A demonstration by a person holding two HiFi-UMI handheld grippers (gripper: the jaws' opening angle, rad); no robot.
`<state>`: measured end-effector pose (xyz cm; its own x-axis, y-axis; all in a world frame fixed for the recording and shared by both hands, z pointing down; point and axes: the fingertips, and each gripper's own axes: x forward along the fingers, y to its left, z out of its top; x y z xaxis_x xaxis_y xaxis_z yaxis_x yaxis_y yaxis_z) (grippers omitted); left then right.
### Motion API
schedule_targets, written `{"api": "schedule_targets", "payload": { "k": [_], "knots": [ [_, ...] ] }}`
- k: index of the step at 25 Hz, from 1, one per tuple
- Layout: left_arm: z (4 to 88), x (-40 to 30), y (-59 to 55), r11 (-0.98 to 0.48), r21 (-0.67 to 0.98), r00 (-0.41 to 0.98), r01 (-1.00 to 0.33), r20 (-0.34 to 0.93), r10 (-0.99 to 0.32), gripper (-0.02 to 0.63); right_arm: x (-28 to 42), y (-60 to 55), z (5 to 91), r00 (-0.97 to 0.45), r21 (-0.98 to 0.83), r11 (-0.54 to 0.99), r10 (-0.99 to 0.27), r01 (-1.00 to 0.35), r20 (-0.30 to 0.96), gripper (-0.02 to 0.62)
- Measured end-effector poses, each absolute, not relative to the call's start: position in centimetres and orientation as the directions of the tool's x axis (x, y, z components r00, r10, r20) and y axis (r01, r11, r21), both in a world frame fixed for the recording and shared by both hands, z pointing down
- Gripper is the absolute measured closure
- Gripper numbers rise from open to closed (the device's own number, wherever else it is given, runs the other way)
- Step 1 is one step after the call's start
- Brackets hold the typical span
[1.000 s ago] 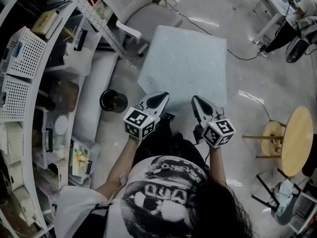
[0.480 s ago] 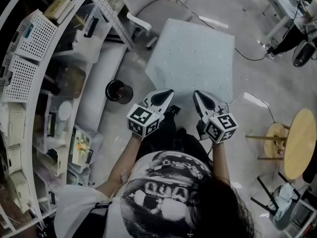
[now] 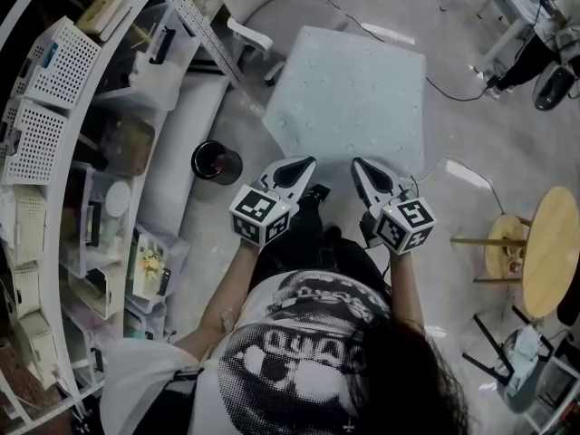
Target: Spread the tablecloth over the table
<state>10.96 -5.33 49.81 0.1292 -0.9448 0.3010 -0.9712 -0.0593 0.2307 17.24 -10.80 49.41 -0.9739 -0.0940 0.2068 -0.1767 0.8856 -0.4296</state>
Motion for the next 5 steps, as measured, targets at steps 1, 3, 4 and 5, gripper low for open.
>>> {"api": "schedule_targets", "payload": {
  "k": [1,3,4,5],
  "knots": [
    [49.89,11.11,-5.35,-0.058,0.229,0.128,-0.972,0.301,-0.945,0.592,17.44,-10.85,49.49,-0.974,-0.43,0.885,-0.094,-0.176,0.206,0.601],
    [50.04,11.49,-5.36,-0.057,0.228,0.127,-0.972,0.305,-0.944,0.592,17.85,-10.93,49.62,-0.974,-0.432,0.885,-0.093,-0.176,0.206,0.601],
    [50.1,11.7,-5.36,-0.056,0.227,0.127,-0.972,0.308,-0.943,0.592,18.05,-10.95,49.68,-0.974,-0.433,0.884,-0.093,-0.175,0.206,0.601],
    [50.16,11.91,-5.36,-0.056,0.227,0.127,-0.972,0.311,-0.942,0.592,18.26,-10.97,49.73,-0.974,-0.433,0.884,-0.092,-0.175,0.206,0.601]
  ]
}}
